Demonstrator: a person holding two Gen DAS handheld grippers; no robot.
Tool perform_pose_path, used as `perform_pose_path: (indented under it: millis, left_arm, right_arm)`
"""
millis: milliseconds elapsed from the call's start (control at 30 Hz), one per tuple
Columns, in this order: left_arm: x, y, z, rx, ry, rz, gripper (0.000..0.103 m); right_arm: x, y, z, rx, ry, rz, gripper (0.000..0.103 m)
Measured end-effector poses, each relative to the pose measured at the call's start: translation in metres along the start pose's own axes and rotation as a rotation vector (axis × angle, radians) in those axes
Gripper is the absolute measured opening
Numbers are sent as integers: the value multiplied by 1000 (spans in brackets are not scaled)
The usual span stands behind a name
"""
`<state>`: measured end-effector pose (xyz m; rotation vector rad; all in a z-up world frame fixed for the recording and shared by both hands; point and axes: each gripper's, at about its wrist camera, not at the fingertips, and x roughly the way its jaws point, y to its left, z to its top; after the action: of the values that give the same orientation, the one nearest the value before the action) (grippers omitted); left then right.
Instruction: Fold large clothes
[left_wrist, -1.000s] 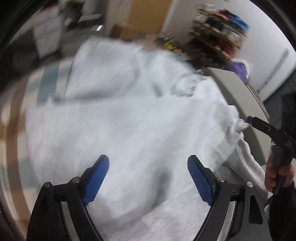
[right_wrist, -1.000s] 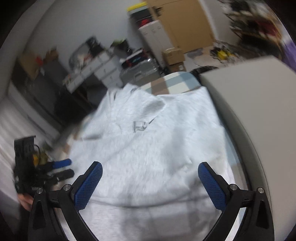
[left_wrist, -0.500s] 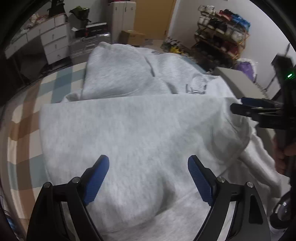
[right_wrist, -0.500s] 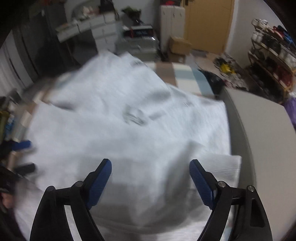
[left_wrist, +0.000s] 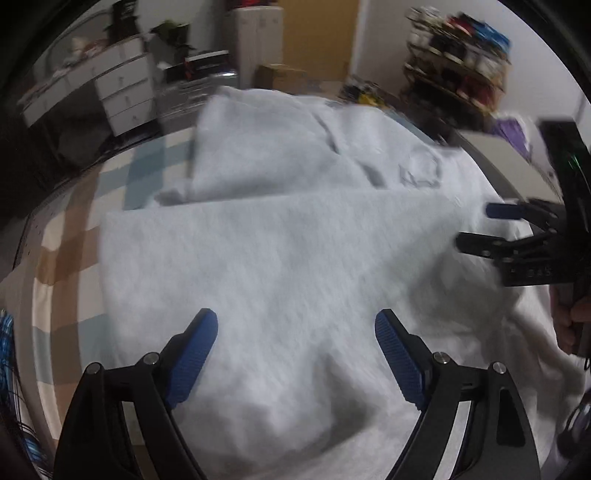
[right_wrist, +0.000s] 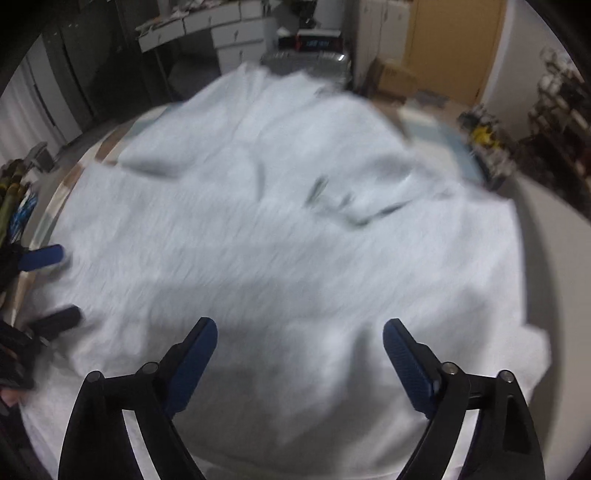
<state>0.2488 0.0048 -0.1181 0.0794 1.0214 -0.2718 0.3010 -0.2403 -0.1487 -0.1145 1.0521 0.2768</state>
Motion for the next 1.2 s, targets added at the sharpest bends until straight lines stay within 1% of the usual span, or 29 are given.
perform_pose_path:
  millis: [33, 100, 133, 167, 200, 233, 267, 333, 367, 433, 467, 533, 600, 633, 667, 700, 733, 767, 800, 867, 900, 933, 967, 1000, 1033, 1067, 1133, 1167, 1200]
  left_arm:
    - [9, 13, 1, -39, 37, 2, 84]
    - [33, 34, -11, -96, 103, -21, 84]
    - [41, 33, -22, -95, 112, -7, 83]
    - [38, 31, -26, -61, 68, 6, 84]
    - [39, 27, -32, -26, 72, 36, 84]
    - [37, 23, -37, -3, 66, 56, 84]
    - [37, 22, -40, 5, 65, 69, 84]
    - [36, 28, -46, -8, 66, 74, 86]
    - [35, 30, -44, -13, 69, 75, 86]
    - [31, 36, -44, -15, 83, 70, 86]
    - [27, 35, -44, -14, 86, 77, 86]
    - [17, 37, -47, -44, 89, 92, 86]
    - [6, 46, -35, -84, 68, 108, 86]
    - [0, 47, -31, -101, 45, 89, 86]
    - [-7, 43, -30, -110, 31, 63, 86]
    - [-5, 43, -28, -112, 32, 47, 86]
    - [1, 42, -27, -111, 49, 51, 86]
    - [10, 42, -28, -104, 78, 68, 86]
    - [23, 44, -30, -92, 120, 87, 86]
    - [26, 39, -32, -58, 98, 114, 88]
    - [26, 38, -29, -58, 112, 128, 88]
    - [25, 37, -24, -67, 124, 133, 88]
    - [22, 35, -17, -69, 118, 116, 88]
    - [17, 32, -9, -61, 97, 91, 88]
    - [13, 28, 2, -49, 69, 87, 88]
    - [12, 27, 11, -42, 56, 95, 88]
    - [22, 24, 33, -38, 58, 104, 88]
    - [33, 24, 39, -43, 89, 105, 88]
    - [52, 26, 43, -66, 148, 111, 88]
  right_arm:
    - [-3, -9, 3, 7, -13, -32, 92]
    - [2, -29, 7, 46, 1, -57, 92]
    - [11, -39, 8, 65, 24, -77, 92]
    - [22, -45, 6, 73, 50, -85, 92]
    - [36, -51, -2, 73, 91, -71, 93]
    - [43, -50, -4, 70, 93, -53, 94]
    - [41, -51, -6, 63, 43, -44, 94]
    - [38, -52, -9, 51, 46, -35, 89]
    - [28, -54, -11, 55, 3, -17, 88]
    - [4, -58, -14, 58, -85, -10, 90]
    - [-5, -61, -16, 67, -111, -16, 90]
    - [-13, -67, -24, 84, -114, -3, 94]
    - [-2, -65, -30, 97, -63, -26, 94]
    - [16, -66, -37, 89, 5, -55, 95]
    - [28, -65, -36, 66, 36, -72, 97]
    - [34, -56, -30, 37, 13, -90, 97]
    - [30, -52, -31, 13, -12, -101, 96]
    - [27, -51, -30, 14, -7, -95, 95]
    - [20, -52, -28, 38, -26, -74, 94]
    - [-2, -59, -28, 93, -117, -43, 96]
    - [-10, -63, -29, 112, -139, -58, 97]
    - [-12, -66, -30, 130, -141, -81, 103]
    - [-4, -68, -31, 132, -101, -100, 103]
    - [11, -68, -32, 114, -35, -115, 103]
    - [25, -65, -32, 89, 36, -128, 101]
    - [37, -61, -30, 60, 80, -140, 101]
    - [32, -55, -14, 55, 16, -124, 100]
    - [27, -51, -6, 60, -5, -92, 101]
    - [22, -48, 3, 72, -36, -54, 101]
